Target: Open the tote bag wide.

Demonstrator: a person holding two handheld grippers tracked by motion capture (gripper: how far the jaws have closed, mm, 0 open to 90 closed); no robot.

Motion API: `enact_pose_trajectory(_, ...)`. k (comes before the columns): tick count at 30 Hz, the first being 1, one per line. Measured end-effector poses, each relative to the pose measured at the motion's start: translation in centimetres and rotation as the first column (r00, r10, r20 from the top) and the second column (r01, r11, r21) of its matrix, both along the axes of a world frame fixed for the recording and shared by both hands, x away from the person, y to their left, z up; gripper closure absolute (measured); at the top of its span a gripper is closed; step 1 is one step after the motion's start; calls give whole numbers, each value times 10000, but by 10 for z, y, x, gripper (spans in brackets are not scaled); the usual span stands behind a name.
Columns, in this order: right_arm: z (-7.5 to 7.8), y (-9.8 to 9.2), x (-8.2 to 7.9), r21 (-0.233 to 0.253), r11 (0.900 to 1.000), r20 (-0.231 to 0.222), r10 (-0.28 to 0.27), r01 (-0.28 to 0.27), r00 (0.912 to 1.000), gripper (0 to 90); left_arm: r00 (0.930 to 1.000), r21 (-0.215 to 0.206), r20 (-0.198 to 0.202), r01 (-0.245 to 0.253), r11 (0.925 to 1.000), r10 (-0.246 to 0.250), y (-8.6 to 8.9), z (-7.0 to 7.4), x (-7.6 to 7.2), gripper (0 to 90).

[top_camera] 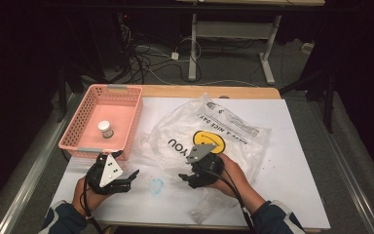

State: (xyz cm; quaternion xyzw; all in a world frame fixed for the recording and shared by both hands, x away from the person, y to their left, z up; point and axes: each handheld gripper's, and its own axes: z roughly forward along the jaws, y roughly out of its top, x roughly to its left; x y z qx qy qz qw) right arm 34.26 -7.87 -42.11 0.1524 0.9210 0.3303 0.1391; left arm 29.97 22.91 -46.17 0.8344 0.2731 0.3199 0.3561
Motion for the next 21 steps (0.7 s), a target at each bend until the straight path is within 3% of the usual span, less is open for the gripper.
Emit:
enact_pose_trajectory(2,-14,11,7,-865,9962,-53,-30,26,10000,445,10000,-13,-14,20,10000,-20,0,-1,0,180)
enact_pose_trajectory(4,-18,13,8,-1006,9949,-127,-6,-6,9999,470,10000,-12,-13,26,10000,-26,1,-1,0,180)
enact_pose_trajectory(5,-28,15,10,-1615,9868,-157,87,-111,9998,550,10000,-4,-23,29,10000,-29,1,-1,0,180)
enact_pose_trajectory(6,-28,15,10,-1615,9868,-157,87,-111,9998,550,10000,-4,-23,29,10000,-29,1,-1,0,180)
enact_pose_trajectory(8,-36,14,14,-1825,9832,-293,-23,-31,9996,711,10000,18,-22,17,10000,-17,1,-1,0,180)
enact_pose_trajectory(10,-36,13,15,-1805,9836,-264,-59,10,9996,756,10000,27,0,15,10000,-15,1,-1,0,180)
enact_pose_trajectory(11,-32,9,14,-1547,9877,-103,-253,234,9996,839,10000,31,22,14,10000,-14,1,0,-1,180)
enact_pose_trajectory(13,-30,7,15,-1451,9891,0,-261,259,9997,851,10000,5,56,8,10000,-8,2,1,-1,180)
enact_pose_trajectory(17,-12,-7,14,-448,9960,413,-751,769,9963,873,9999,-88,111,-42,10000,43,3,3,-1,180)
enact_pose_trajectory(19,1,-16,12,111,9924,971,-1228,1223,9877,893,9998,-118,177,-61,9999,63,4,5,-2,180)
enact_pose_trajectory(20,1,-16,12,111,9924,971,-1228,1223,9877,893,9997,-115,224,-64,9999,67,4,6,-2,180)
enact_pose_trajectory(21,9,-22,12,449,9892,1181,-1437,1392,9826,900,9995,-186,287,-96,9998,102,4,8,-2,180)
